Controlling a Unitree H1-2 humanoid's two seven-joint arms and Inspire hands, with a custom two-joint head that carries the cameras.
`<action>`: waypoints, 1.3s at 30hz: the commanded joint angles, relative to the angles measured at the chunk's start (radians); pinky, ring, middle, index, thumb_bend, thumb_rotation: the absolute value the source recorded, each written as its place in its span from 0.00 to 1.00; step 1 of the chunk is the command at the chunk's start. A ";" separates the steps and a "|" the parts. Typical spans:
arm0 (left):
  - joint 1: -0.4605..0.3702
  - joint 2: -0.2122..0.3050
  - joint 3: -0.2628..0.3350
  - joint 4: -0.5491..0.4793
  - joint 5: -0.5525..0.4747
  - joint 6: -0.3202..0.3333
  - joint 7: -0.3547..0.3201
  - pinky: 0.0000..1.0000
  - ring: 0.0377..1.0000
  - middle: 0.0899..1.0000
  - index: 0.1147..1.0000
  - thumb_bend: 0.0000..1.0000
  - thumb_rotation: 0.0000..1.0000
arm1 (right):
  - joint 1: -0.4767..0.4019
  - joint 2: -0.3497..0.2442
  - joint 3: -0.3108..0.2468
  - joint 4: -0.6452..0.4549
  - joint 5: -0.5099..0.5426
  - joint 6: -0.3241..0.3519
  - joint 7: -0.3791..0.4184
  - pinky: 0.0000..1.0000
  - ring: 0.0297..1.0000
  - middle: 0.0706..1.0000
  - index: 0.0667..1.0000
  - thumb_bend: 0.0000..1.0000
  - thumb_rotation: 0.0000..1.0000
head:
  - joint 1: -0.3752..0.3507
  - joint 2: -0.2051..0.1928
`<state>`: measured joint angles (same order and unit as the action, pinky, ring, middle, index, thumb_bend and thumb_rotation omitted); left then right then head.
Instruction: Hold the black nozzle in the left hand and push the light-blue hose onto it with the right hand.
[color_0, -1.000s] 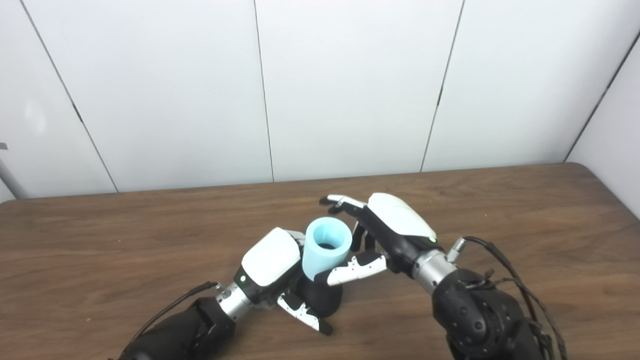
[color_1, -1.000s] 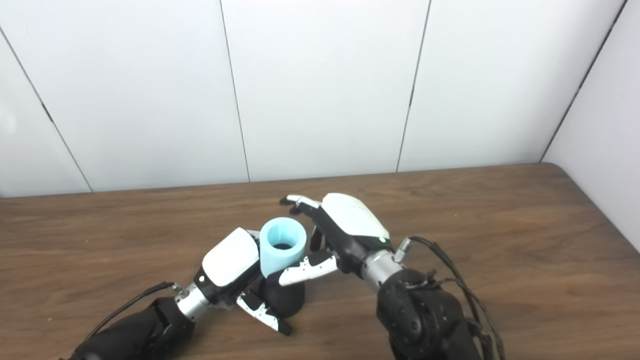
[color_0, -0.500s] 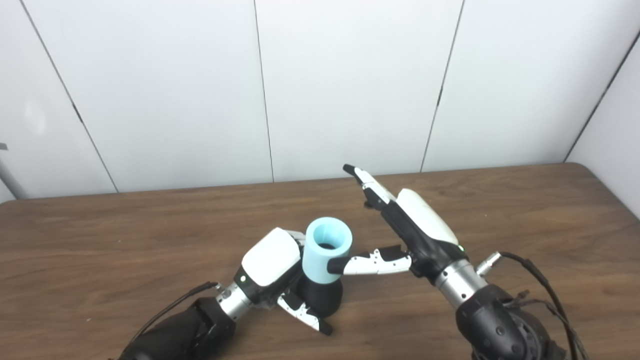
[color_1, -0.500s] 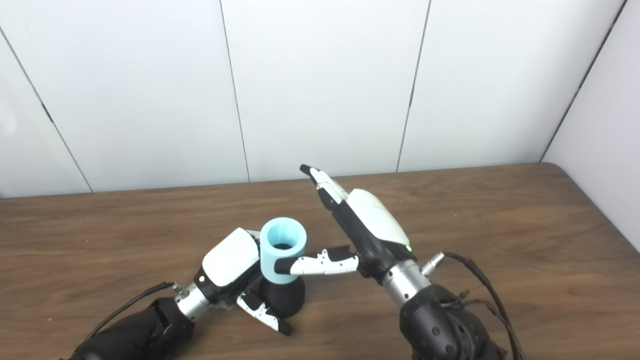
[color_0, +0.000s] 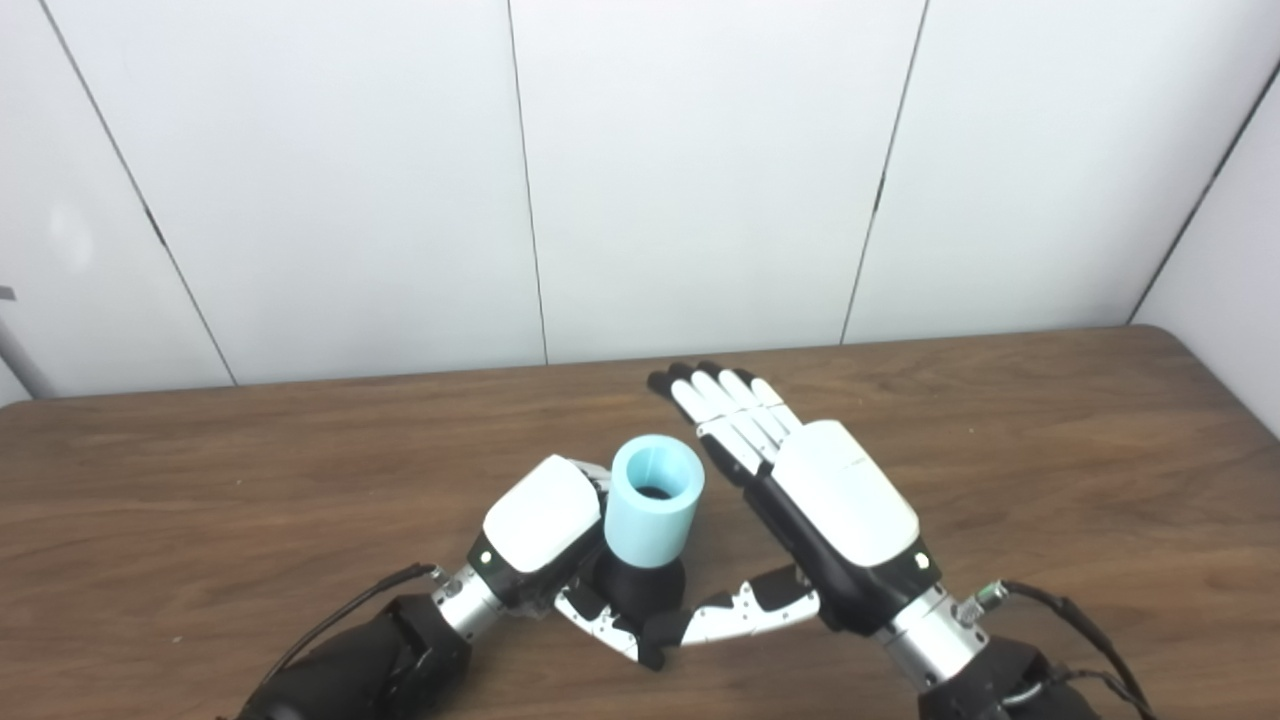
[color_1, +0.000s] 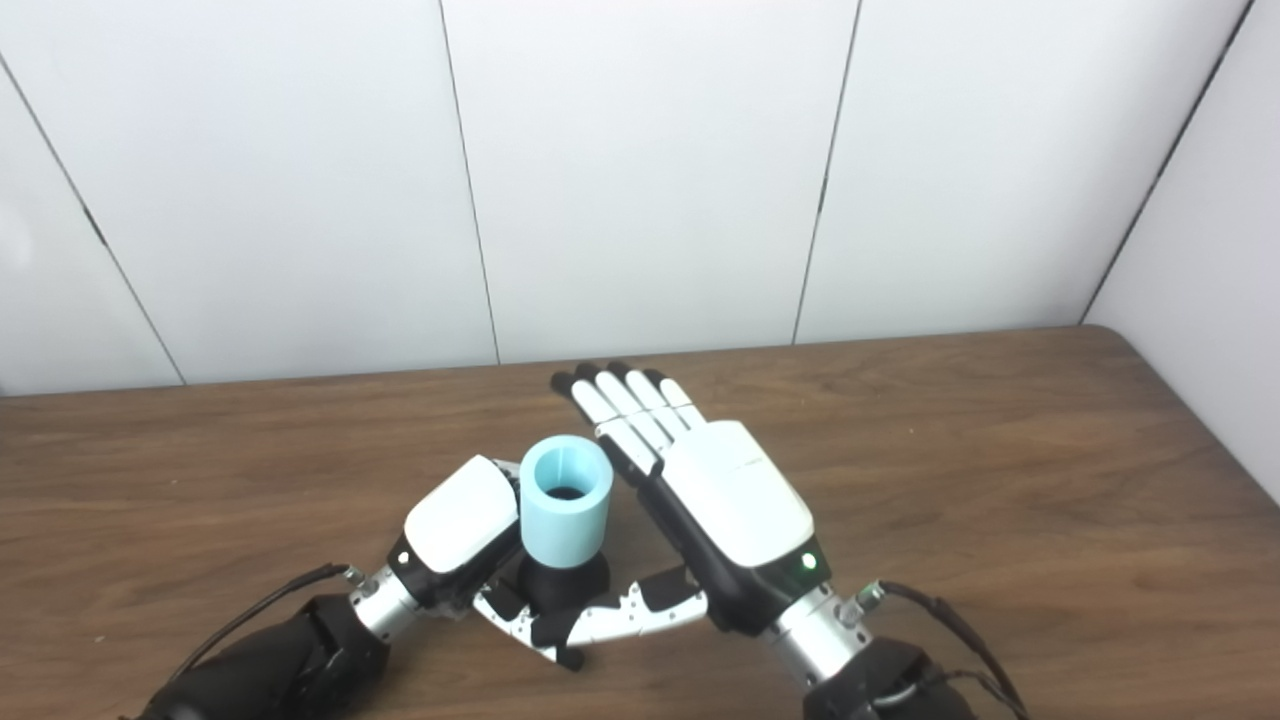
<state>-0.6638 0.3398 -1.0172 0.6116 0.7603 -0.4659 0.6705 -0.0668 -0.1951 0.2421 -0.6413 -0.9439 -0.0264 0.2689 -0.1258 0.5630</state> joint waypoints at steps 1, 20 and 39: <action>0.226 -0.088 -0.078 0.064 -0.001 -0.004 -0.003 0.35 0.42 0.44 0.41 0.52 0.00 | -0.013 -0.010 0.012 -0.063 -0.048 -0.103 -0.065 0.99 0.95 0.95 0.92 0.89 0.80 | 0.001 0.001; 0.226 -0.096 -0.078 0.093 -0.008 -0.004 -0.007 0.37 0.42 0.43 0.43 0.52 0.00 | 0.038 -0.004 0.043 0.017 -0.202 -0.176 -0.042 1.00 1.00 1.00 1.00 0.91 0.90 | 0.001 -0.007; 0.223 -0.100 -0.087 0.103 -0.028 -0.004 0.007 0.38 0.43 0.43 0.42 0.52 0.00 | 0.009 0.013 0.015 0.104 -0.133 -0.280 -0.330 1.00 1.00 1.00 1.00 0.86 1.00 | -0.002 -0.010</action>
<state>-0.6613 0.3363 -1.0076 0.6158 0.7587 -0.4659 0.6612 -0.0084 -0.1942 0.2762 -0.5114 -1.1199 -0.2507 0.0393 -0.1273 0.5522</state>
